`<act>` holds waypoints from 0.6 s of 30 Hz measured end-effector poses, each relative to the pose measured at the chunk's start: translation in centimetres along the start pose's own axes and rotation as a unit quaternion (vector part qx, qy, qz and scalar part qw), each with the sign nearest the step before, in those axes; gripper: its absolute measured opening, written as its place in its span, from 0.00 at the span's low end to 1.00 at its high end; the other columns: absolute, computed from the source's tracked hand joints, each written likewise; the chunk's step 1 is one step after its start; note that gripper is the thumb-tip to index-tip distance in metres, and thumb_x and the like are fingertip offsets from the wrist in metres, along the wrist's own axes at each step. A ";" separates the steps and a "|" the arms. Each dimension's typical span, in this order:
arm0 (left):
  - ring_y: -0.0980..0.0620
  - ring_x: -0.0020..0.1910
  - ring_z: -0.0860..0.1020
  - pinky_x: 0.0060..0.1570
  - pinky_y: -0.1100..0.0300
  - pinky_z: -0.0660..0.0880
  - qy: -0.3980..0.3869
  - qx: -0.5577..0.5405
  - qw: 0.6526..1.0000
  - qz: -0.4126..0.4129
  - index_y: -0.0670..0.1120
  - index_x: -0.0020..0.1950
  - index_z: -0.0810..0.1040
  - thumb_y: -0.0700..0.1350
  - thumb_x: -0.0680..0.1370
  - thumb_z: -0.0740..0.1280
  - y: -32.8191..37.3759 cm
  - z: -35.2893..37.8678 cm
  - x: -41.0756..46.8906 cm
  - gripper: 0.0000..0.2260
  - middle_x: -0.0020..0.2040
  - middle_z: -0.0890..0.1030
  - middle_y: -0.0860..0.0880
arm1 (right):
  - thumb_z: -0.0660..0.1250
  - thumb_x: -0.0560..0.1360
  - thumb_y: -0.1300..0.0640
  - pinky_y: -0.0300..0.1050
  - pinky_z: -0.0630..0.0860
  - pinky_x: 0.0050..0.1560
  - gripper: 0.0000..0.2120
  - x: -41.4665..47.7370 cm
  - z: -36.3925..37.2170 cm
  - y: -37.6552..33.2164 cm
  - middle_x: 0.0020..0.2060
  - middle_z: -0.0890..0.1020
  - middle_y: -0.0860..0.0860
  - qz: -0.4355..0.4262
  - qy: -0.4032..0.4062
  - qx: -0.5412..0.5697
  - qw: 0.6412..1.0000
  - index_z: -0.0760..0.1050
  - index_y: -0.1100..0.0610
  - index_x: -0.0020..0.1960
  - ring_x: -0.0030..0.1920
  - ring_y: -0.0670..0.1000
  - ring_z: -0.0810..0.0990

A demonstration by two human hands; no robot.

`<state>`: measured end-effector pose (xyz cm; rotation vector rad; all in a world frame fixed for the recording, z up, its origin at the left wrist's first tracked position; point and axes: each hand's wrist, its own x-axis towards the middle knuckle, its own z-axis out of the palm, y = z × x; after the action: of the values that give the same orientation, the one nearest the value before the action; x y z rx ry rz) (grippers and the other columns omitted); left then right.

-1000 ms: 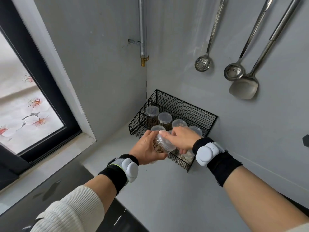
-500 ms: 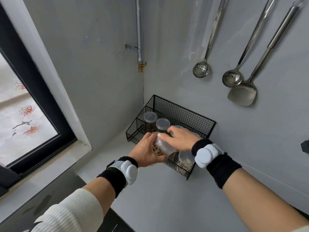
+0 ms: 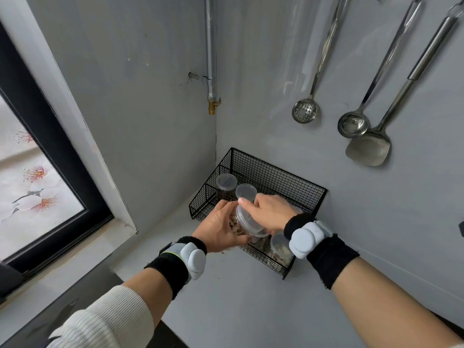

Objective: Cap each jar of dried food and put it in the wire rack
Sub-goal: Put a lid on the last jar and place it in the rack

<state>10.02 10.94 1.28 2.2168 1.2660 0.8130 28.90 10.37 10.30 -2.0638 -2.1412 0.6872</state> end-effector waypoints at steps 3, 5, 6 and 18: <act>0.61 0.53 0.75 0.54 0.65 0.76 0.009 -0.004 1.000 -0.008 0.55 0.70 0.72 0.68 0.64 0.77 -0.4 -0.1 0.2 0.38 0.56 0.71 0.58 | 0.54 0.72 0.20 0.56 0.81 0.60 0.42 0.2 -0.5 0.2 0.62 0.82 0.53 -0.023 -0.005 0.023 0.999 0.71 0.50 0.71 0.57 0.54 0.84; 0.61 0.54 0.75 0.55 0.66 0.75 0.010 -0.005 1.000 -0.014 0.56 0.72 0.71 0.68 0.64 0.77 -0.7 -0.2 0.2 0.40 0.56 0.71 0.59 | 0.63 0.71 0.25 0.56 0.75 0.67 0.43 0.4 -0.5 0.2 0.68 0.78 0.52 -0.069 -0.024 0.007 0.997 0.63 0.47 0.79 0.66 0.56 0.79; 0.61 0.54 0.75 0.54 0.66 0.75 0.003 -0.003 1.000 -0.014 0.56 0.72 0.70 0.68 0.64 0.77 -0.8 -0.2 0.1 0.40 0.56 0.71 0.60 | 0.63 0.72 0.26 0.55 0.75 0.66 0.42 0.5 -0.3 0.1 0.66 0.79 0.52 -0.065 -0.027 -0.015 0.997 0.64 0.47 0.79 0.65 0.56 0.79; 0.60 0.53 0.75 0.55 0.63 0.77 0.005 -0.009 1.000 0.000 0.55 0.68 0.73 0.64 0.65 0.79 -2.1 -0.8 0.2 0.36 0.55 0.71 0.57 | 0.46 0.71 0.18 0.51 0.84 0.45 0.46 2.3 1.8 -1.3 0.38 0.87 0.55 0.011 0.013 -0.027 1.000 0.78 0.58 0.51 0.36 0.53 0.88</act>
<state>8.29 12.20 0.62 2.2010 1.2590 0.8328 26.87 12.21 8.65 -2.1134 -2.1496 0.6092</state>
